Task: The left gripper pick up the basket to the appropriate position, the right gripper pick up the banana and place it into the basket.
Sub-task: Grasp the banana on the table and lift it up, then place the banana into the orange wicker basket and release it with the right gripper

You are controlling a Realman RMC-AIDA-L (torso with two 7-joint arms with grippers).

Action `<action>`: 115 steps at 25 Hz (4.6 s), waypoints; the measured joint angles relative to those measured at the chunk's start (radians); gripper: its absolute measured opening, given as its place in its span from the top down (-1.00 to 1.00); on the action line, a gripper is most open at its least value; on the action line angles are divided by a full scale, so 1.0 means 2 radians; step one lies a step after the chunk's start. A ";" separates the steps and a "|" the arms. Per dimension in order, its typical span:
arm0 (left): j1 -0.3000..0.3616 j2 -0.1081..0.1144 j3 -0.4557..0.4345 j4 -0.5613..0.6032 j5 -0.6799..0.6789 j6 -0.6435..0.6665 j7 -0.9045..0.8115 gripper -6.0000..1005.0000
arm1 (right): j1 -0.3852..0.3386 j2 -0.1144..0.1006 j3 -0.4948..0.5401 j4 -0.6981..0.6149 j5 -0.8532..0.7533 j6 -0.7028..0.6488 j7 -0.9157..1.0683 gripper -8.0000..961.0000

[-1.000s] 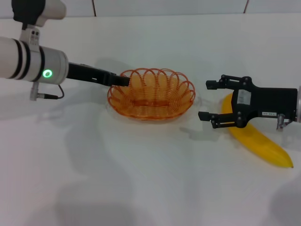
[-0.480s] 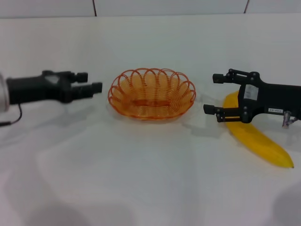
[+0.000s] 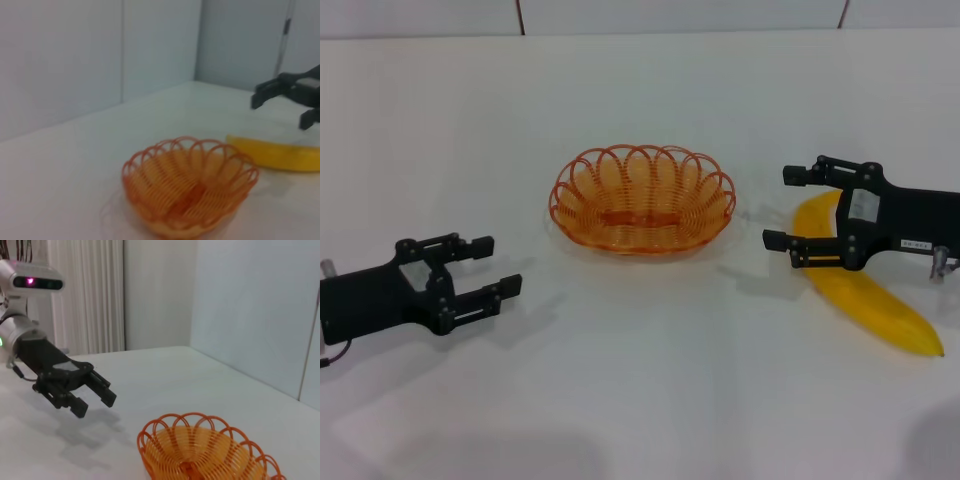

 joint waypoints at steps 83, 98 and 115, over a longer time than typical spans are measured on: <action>-0.020 -0.001 -0.026 -0.037 -0.012 0.000 0.038 -0.28 | 0.063 0.023 -0.067 0.006 0.049 0.025 0.005 0.02; -0.026 -0.002 -0.026 -0.043 -0.013 0.001 0.042 -0.28 | 0.140 0.030 -0.080 0.119 0.051 0.170 -0.034 -0.01; -0.018 -0.001 -0.027 -0.043 -0.015 0.001 0.042 -0.28 | 0.116 0.024 -0.078 0.094 0.069 0.098 -0.025 -0.29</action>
